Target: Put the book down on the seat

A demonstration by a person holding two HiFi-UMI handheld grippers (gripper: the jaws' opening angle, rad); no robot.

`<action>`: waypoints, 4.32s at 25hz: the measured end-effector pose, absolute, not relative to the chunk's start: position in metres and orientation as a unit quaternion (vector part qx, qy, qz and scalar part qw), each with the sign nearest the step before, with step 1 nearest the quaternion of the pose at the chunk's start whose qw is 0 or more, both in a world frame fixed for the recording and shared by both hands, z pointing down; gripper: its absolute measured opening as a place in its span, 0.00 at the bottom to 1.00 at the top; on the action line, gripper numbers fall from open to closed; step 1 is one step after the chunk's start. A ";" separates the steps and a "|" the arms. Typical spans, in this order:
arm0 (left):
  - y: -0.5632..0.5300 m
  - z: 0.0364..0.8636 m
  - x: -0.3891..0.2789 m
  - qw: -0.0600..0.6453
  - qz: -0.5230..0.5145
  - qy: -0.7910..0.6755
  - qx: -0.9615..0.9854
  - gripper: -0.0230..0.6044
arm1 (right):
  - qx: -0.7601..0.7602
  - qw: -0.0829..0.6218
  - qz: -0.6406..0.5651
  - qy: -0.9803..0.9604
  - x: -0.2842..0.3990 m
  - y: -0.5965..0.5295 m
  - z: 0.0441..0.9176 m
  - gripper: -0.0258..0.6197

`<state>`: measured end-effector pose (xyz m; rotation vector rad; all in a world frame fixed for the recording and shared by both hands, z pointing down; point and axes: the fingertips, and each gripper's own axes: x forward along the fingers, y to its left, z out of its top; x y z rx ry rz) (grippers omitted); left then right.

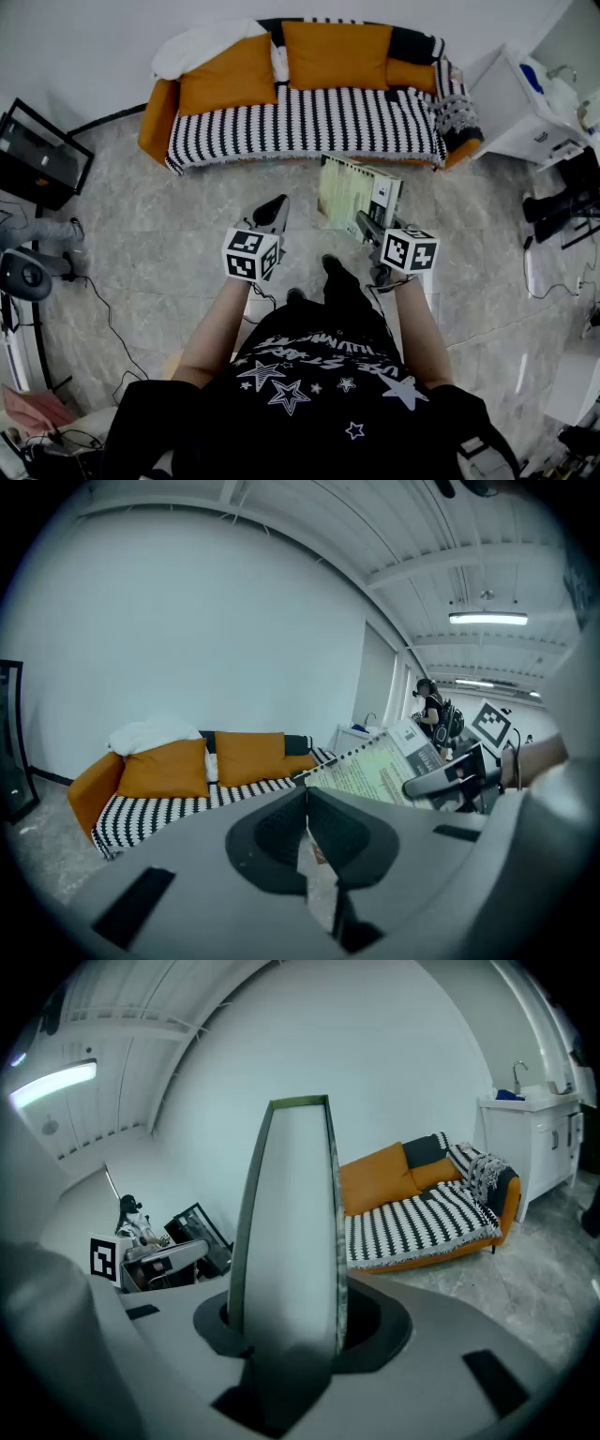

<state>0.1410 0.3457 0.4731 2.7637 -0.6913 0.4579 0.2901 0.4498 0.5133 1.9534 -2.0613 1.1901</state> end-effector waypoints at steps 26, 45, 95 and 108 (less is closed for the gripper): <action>0.343 0.470 0.107 0.132 0.135 -0.238 0.953 0.05 | 0.626 0.053 0.383 -0.677 0.253 0.440 0.516 0.30; 0.304 0.493 0.039 0.156 0.134 -0.299 0.932 0.05 | 0.593 0.078 0.418 -0.684 0.221 0.391 0.550 0.31; 0.032 0.492 0.118 0.164 0.159 -0.438 0.869 0.05 | 0.507 0.098 0.435 -0.737 0.360 0.056 0.576 0.31; -0.050 0.518 0.028 0.195 0.146 -0.455 0.857 0.05 | 0.484 0.133 0.426 -0.753 0.271 -0.037 0.578 0.31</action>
